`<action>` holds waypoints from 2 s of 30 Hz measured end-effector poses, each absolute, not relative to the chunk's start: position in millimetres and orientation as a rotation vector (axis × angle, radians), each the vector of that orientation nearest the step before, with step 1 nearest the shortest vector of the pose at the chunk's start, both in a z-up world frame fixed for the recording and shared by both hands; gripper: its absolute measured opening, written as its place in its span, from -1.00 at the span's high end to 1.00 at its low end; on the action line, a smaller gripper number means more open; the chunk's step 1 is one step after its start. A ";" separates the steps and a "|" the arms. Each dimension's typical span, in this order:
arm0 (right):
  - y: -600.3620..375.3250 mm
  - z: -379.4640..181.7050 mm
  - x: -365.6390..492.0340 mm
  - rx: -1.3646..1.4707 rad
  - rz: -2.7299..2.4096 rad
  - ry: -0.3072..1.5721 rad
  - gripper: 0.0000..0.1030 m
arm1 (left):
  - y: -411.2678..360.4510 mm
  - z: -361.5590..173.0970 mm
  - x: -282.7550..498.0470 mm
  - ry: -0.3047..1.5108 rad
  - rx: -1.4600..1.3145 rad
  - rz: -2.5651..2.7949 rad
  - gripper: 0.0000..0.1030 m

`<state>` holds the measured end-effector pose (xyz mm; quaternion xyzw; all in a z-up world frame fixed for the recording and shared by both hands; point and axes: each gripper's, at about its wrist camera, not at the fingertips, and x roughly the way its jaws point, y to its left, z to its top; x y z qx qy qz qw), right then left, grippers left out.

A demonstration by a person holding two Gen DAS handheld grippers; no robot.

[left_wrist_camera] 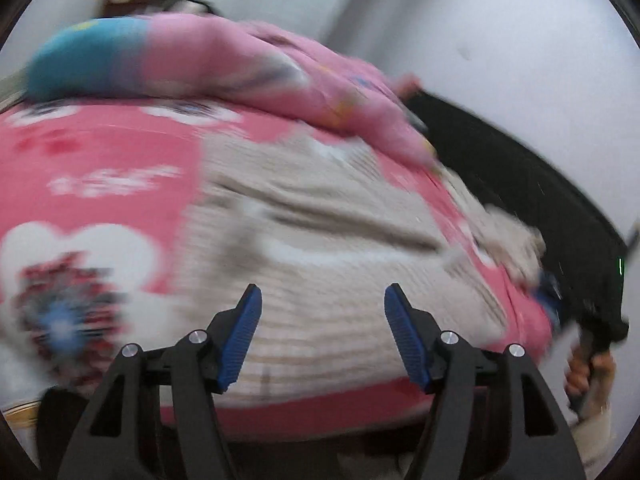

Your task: Fold large clothes

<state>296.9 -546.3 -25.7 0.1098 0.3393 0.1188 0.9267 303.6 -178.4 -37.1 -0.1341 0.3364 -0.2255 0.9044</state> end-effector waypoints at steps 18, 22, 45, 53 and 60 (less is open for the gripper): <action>-496.2 -117.2 399.4 0.110 0.233 0.918 0.17 | -233.6 -92.3 366.9 0.808 -0.153 -0.460 -0.35; -512.0 -104.2 396.6 0.213 0.257 0.910 0.17 | -218.0 -87.1 370.4 0.797 -0.238 -0.483 -0.35; -502.4 -63.8 406.2 0.203 0.238 0.773 0.97 | -194.1 -63.7 401.3 0.711 -0.138 -0.286 0.94; -499.2 -71.2 428.9 0.188 0.213 0.780 0.97 | -192.3 -62.0 419.4 0.705 -0.144 -0.282 0.94; -508.3 -107.4 442.3 0.236 0.252 0.840 0.96 | -192.6 -92.8 431.7 0.775 -0.114 -0.229 0.97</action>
